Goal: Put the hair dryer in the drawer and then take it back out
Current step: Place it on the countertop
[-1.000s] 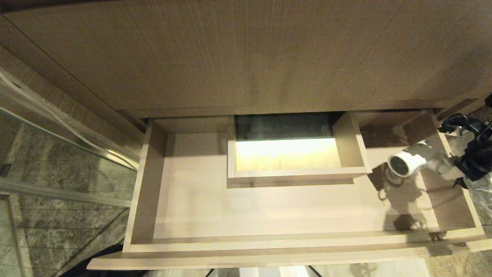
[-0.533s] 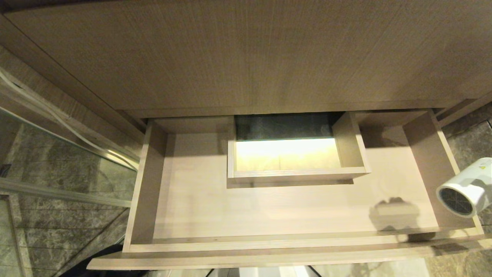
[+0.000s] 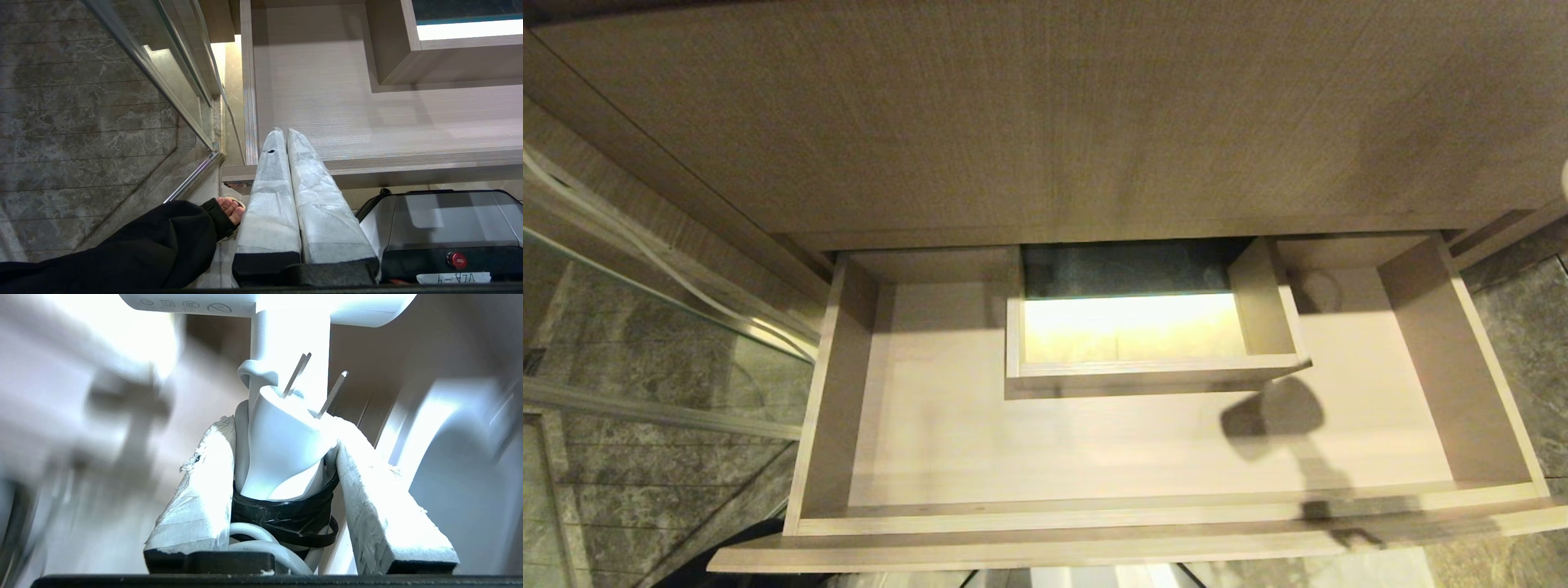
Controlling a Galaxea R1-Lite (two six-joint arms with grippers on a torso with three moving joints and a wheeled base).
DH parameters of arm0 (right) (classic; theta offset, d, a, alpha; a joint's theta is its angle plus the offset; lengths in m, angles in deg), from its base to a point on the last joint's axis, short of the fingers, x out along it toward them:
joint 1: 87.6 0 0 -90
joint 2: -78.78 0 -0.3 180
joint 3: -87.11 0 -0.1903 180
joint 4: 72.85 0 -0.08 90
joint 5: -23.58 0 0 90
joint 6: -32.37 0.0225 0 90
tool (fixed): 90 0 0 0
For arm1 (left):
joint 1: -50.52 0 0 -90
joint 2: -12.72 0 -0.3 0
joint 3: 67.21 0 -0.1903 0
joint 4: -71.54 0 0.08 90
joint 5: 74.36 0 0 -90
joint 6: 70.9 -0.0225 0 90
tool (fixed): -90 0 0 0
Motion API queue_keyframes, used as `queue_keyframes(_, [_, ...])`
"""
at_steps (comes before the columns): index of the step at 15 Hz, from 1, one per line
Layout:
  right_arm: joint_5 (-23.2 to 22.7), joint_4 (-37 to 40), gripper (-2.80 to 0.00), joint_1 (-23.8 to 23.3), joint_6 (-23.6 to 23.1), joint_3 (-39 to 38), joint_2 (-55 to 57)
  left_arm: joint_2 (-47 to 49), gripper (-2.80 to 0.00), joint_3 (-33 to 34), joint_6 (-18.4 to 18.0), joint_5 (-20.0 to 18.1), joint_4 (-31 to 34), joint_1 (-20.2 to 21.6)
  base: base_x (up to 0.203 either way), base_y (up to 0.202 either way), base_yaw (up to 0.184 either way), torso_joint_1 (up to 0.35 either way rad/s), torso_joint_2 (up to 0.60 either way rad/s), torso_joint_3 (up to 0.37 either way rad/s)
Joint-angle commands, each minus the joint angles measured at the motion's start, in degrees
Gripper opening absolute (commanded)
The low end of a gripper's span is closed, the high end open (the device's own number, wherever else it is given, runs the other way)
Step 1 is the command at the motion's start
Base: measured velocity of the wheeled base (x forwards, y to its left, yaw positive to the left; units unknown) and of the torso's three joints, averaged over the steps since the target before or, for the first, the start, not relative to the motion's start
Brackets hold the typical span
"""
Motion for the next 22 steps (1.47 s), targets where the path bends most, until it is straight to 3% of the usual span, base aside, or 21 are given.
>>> queue_keyframes(1, [-3.5,-6.7,-2.8,-0.1,3.8,0.9,-4.2,0.0,-2.8,0.0,0.0,0.0,0.0,0.0,0.0,0.0,0.0,0.0,0.0,0.0])
queue_keyframes(4, [-3.5,-13.0,-2.8,-0.1,5.9,2.5,-2.5,0.0,-2.8,0.1,0.0,0.0,0.0,0.0,0.0,0.0,0.0,0.0,0.0,0.0])
queue_keyframes(7, [-3.7,-18.4,-2.8,0.0,11.1,5.9,0.3,0.0,-2.8,0.1,0.0,0.0,0.0,0.0,0.0,0.0,0.0,0.072,-0.1,-0.029])
queue_keyframes(14, [-3.9,-19.8,-2.8,0.0,11.1,6.1,0.3,0.0,-2.8,0.1,0.0,0.0,0.0,0.0,-0.001,0.001,0.008,0.18,-0.46,-0.183])
queue_keyframes(22, [-3.3,-20.2,-2.8,-0.1,11.3,7.4,4.3,0.0,-2.8,0.1,0.0,0.0,0.0,0.0,0.001,-0.007,0.155,0.349,-0.46,-0.199])
